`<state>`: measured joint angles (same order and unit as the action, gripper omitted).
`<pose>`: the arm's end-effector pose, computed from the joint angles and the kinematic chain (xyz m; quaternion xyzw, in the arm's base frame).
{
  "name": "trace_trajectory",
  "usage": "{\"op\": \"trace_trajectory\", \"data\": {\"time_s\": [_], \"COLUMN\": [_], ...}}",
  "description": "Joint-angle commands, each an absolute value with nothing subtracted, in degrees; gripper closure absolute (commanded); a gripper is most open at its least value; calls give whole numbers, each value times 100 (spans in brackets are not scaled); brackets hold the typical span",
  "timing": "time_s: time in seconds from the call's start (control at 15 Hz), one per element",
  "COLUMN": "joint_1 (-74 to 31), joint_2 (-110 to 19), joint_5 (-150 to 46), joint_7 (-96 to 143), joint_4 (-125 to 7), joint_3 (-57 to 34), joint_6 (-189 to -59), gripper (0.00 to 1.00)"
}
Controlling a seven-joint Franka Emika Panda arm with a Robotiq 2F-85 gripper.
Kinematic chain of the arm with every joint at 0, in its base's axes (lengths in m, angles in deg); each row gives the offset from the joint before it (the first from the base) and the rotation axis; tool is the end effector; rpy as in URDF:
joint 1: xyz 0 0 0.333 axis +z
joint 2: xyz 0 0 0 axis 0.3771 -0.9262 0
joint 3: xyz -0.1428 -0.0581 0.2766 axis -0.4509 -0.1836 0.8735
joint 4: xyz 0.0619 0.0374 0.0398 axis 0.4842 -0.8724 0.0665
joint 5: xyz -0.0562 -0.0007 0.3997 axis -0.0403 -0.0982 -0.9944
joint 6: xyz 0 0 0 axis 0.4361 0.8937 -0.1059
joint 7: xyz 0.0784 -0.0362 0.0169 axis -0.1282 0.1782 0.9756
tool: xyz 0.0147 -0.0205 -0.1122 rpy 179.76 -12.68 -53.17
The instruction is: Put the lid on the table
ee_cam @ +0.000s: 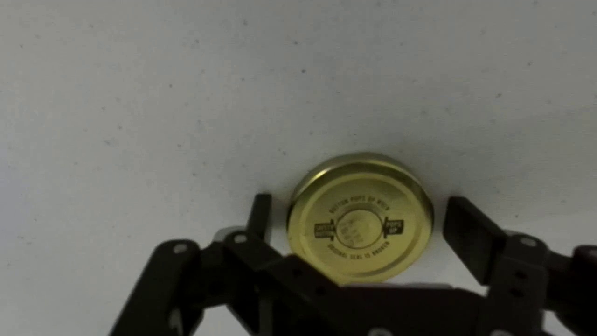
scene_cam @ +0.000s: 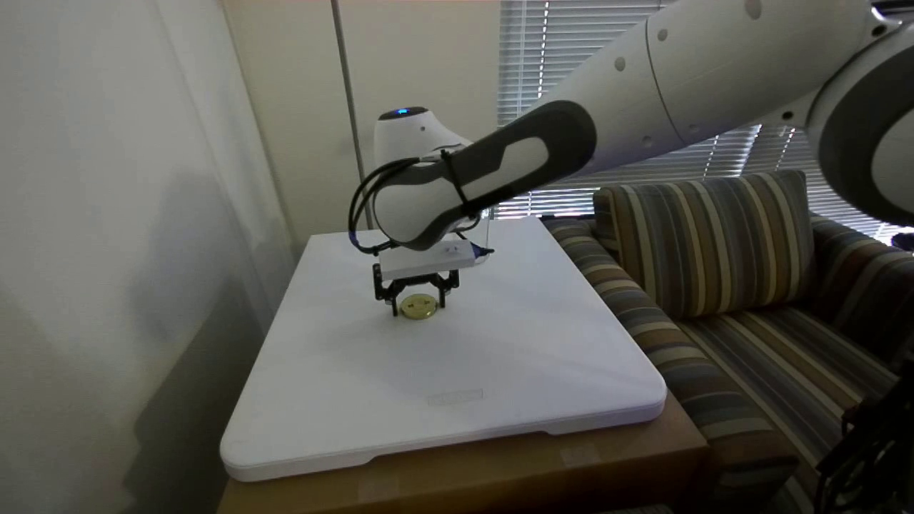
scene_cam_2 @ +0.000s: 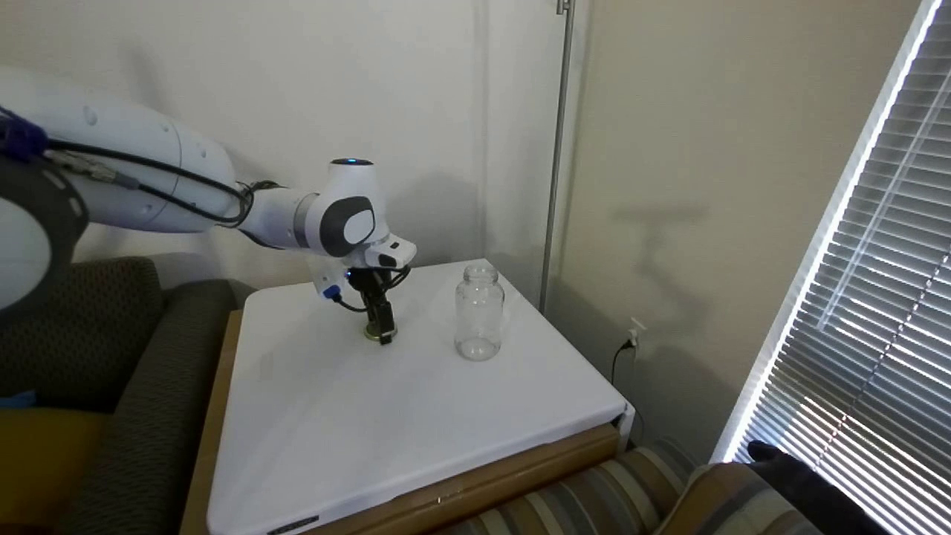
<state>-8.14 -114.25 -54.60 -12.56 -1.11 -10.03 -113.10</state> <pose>0.7813 0.1809 0.0440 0.9730 -0.2273 0.0403 0.0028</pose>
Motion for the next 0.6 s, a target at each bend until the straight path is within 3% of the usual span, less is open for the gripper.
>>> {"op": "trace_trajectory", "data": {"time_s": [0.0,0.53], "joint_1": [-781,-745], "joint_2": [-11056,-9773], "joint_5": [-5418,-5142], "joint_7": [-1237,-1212], "joint_4": [-925,-2565], "joint_3": [-1040,-1202], "joint_6": [-11745,-12002], "gripper": [0,0]}}
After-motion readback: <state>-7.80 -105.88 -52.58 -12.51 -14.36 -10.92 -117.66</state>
